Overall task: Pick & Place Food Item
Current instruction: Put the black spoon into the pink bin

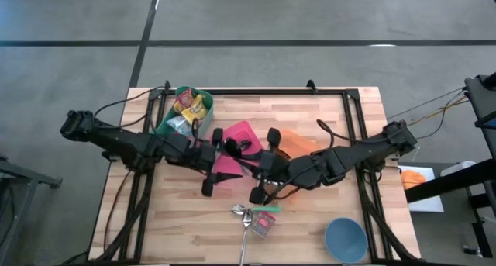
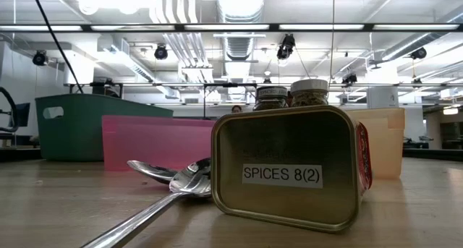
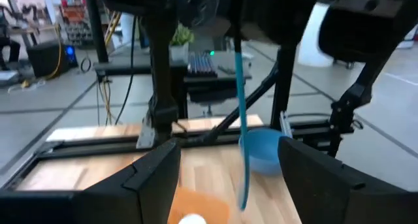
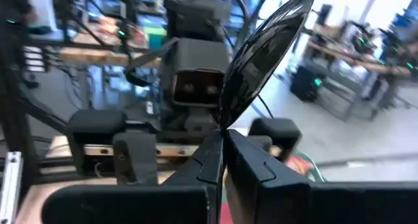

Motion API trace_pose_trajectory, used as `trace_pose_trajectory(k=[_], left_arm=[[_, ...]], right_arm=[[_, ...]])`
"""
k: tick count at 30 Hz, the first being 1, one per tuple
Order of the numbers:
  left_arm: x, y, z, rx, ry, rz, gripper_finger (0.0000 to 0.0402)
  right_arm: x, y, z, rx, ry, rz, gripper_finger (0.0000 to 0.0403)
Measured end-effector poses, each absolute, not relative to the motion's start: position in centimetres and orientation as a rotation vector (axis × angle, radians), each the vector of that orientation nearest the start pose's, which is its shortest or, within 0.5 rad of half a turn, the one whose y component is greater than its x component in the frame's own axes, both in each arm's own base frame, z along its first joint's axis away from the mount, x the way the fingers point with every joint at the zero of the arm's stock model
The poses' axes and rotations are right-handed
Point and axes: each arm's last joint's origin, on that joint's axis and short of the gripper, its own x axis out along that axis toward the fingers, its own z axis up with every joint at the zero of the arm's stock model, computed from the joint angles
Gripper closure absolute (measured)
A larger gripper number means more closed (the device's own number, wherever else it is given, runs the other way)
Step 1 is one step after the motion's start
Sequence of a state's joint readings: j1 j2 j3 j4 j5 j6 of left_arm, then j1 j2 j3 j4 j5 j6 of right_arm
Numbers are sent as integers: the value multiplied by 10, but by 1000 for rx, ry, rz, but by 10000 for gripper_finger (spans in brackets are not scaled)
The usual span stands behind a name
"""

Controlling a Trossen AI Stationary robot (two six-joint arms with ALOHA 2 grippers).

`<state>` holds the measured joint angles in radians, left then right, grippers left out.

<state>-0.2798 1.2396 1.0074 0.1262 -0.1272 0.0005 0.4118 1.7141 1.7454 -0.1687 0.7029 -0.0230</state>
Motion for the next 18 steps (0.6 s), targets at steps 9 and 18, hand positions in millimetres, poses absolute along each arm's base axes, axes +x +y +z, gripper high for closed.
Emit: trace_pose_trajectory(k=[9, 18], left_arm=[[273, -75, 350, 40, 54, -154, 148], [273, -75, 347, 72, 80, -181, 279]], right_arm=[[370, 133, 423, -136, 94, -225, 392], [374, 126, 420, -134, 95, -180, 392]])
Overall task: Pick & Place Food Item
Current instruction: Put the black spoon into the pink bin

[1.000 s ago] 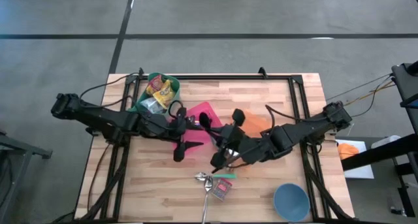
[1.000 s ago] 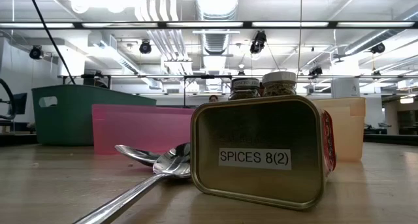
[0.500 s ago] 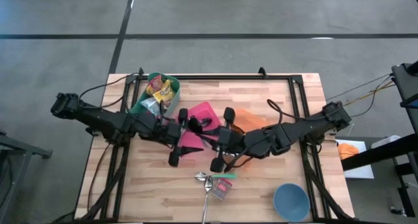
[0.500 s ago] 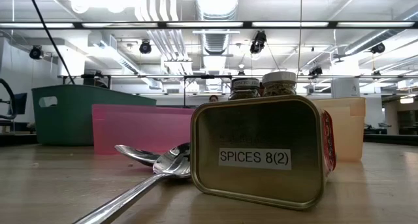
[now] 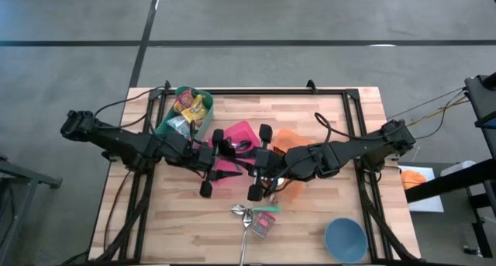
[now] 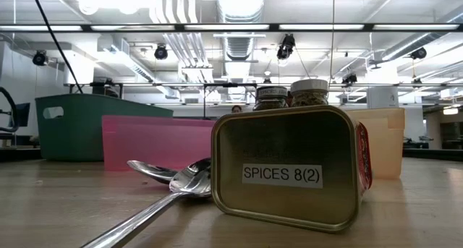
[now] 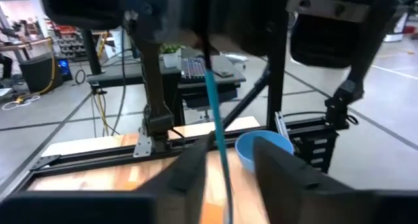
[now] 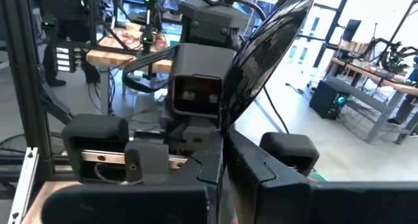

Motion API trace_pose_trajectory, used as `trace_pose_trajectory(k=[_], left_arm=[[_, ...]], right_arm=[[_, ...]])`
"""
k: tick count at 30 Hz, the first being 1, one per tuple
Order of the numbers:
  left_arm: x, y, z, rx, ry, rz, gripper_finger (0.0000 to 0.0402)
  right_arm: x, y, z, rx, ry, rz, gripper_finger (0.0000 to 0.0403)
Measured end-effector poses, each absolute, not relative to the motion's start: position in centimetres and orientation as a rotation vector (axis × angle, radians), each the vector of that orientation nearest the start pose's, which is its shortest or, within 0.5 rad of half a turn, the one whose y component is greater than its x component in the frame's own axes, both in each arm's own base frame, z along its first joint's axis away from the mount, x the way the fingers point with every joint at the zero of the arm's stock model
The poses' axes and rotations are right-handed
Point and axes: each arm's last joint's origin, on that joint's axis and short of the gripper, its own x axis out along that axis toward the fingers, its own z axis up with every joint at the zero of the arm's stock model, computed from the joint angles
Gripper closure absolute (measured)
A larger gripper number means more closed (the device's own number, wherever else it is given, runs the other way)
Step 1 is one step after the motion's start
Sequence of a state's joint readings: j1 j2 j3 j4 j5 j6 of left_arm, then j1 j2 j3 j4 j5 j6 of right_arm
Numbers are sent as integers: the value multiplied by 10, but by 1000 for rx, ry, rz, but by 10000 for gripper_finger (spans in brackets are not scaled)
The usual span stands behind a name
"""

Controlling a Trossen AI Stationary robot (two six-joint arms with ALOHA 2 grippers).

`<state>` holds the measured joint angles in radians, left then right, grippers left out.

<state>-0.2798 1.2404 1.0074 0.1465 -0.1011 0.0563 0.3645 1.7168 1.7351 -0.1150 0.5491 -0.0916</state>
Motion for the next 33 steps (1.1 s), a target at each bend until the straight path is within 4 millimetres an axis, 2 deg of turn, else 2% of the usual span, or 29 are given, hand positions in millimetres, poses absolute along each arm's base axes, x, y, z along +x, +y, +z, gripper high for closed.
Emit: trace_pose_trajectory(k=[4, 6, 15, 23, 27, 33], left_arm=[[272, -75, 344, 81, 110, -186, 370], [272, -75, 343, 89, 122, -183, 390], [271, -74, 339, 54, 165, -152, 400], [257, -68, 340, 27, 243, -79, 401], [247, -64, 343, 29, 272, -28, 401], [236, -58, 344, 25, 331, 35, 401]], right_arm=[[374, 127, 420, -150, 97, -177, 392], [374, 127, 420, -155, 99, -173, 392], [374, 127, 418, -163, 118, -175, 392], [376, 118, 411, -100, 175, -205, 385], [377, 108, 406, -66, 218, -234, 342], [379, 98, 403, -53, 251, -267, 244]])
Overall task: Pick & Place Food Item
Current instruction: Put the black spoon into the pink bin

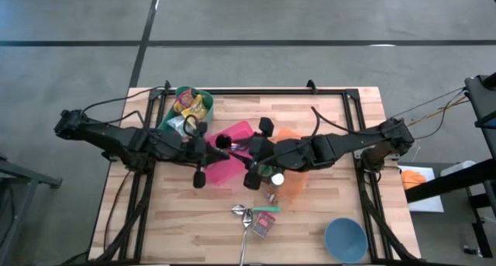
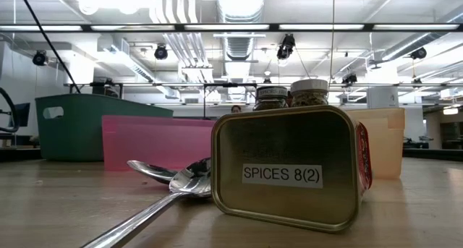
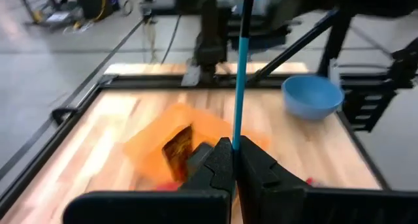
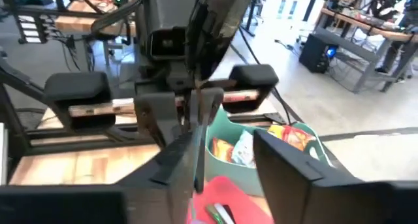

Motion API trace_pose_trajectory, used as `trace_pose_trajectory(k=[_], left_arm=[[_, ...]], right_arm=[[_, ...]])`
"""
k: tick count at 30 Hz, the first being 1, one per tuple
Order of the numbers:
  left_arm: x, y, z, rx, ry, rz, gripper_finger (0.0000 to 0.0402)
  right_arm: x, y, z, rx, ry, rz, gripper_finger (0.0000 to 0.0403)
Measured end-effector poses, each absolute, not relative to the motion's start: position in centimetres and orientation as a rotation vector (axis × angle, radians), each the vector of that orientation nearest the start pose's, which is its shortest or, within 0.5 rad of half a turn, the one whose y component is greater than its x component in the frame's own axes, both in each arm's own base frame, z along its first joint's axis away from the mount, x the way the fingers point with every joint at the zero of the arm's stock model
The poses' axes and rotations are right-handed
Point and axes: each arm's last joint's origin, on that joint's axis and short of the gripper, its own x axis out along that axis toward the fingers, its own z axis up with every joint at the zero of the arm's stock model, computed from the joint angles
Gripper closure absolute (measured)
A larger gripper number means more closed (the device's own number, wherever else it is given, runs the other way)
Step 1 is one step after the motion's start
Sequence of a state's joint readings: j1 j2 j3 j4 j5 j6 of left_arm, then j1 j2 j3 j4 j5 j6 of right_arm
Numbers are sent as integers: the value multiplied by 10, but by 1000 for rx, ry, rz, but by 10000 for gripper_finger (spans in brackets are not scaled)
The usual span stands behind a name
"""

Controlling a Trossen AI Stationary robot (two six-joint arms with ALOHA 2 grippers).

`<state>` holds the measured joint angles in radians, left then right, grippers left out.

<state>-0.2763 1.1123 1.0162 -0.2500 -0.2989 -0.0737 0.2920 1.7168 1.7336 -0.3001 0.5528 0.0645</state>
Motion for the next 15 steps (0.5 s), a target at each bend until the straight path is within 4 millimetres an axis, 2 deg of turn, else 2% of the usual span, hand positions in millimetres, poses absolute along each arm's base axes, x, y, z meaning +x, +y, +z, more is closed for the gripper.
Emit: trace_pose_trajectory(k=[3, 6, 9, 15], left_arm=[[231, -53, 339, 29, 420, 97, 401], [226, -44, 331, 26, 522, 180, 401], [225, -34, 323, 14, 589, 243, 401], [228, -12, 296, -20, 745, 353, 401]], right_arm=[[377, 95, 400, -32, 282, -315, 207], [371, 90, 393, 13, 332, -454, 185], [364, 85, 385, 39, 396, -586, 176], [348, 82, 367, 112, 550, -681, 174]])
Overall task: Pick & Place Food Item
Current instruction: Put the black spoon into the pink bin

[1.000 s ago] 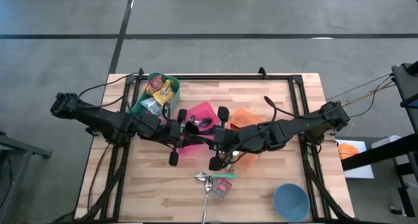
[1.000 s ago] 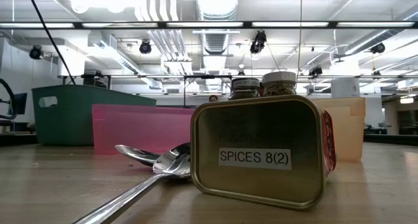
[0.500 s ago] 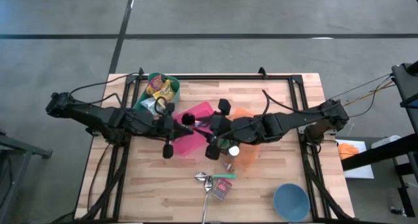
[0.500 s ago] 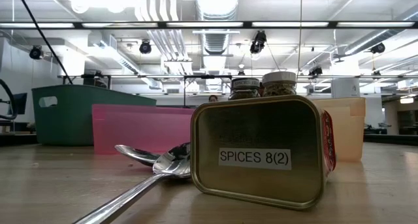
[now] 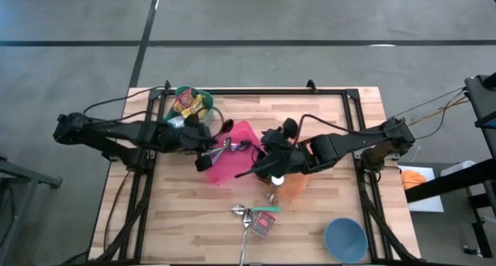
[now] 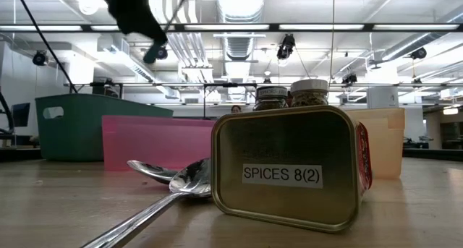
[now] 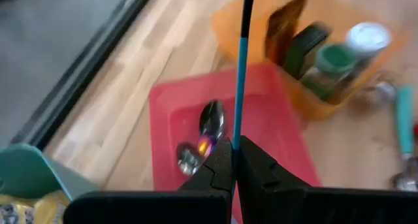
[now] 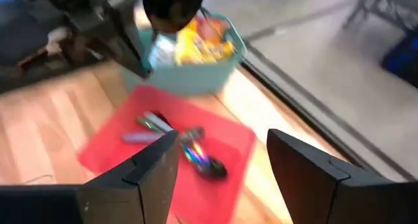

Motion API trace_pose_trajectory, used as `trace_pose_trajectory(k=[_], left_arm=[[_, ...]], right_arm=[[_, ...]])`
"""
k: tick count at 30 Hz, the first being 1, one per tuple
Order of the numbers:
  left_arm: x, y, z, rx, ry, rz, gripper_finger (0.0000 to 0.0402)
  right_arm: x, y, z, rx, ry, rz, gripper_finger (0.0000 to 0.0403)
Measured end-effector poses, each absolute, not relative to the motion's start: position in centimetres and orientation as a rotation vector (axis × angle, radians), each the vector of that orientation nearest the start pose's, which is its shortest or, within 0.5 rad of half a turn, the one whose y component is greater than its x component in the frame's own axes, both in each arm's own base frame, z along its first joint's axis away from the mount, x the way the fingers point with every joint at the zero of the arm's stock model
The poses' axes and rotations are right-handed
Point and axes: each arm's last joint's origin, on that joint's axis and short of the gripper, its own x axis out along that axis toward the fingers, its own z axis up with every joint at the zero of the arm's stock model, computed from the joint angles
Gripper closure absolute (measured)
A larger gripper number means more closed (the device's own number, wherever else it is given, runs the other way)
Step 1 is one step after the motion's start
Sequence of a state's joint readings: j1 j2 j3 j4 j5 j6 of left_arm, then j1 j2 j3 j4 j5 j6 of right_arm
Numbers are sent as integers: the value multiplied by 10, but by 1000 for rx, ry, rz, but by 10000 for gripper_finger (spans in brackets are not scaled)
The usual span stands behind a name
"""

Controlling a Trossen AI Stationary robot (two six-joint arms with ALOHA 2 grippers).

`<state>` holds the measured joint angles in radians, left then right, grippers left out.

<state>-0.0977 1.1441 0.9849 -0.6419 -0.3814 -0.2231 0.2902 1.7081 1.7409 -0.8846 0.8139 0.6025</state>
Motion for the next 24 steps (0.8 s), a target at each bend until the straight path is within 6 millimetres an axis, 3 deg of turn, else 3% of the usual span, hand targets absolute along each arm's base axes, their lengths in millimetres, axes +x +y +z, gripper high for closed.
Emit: trace_pose_trajectory(k=[10, 24], left_arm=[[259, 12, 244, -60, 1003, 369, 401], [278, 26, 191, -69, 1265, 317, 401]], right_arm=[[321, 80, 351, 170, 720, -838, 174], [300, 110, 335, 156, 781, -836, 174]])
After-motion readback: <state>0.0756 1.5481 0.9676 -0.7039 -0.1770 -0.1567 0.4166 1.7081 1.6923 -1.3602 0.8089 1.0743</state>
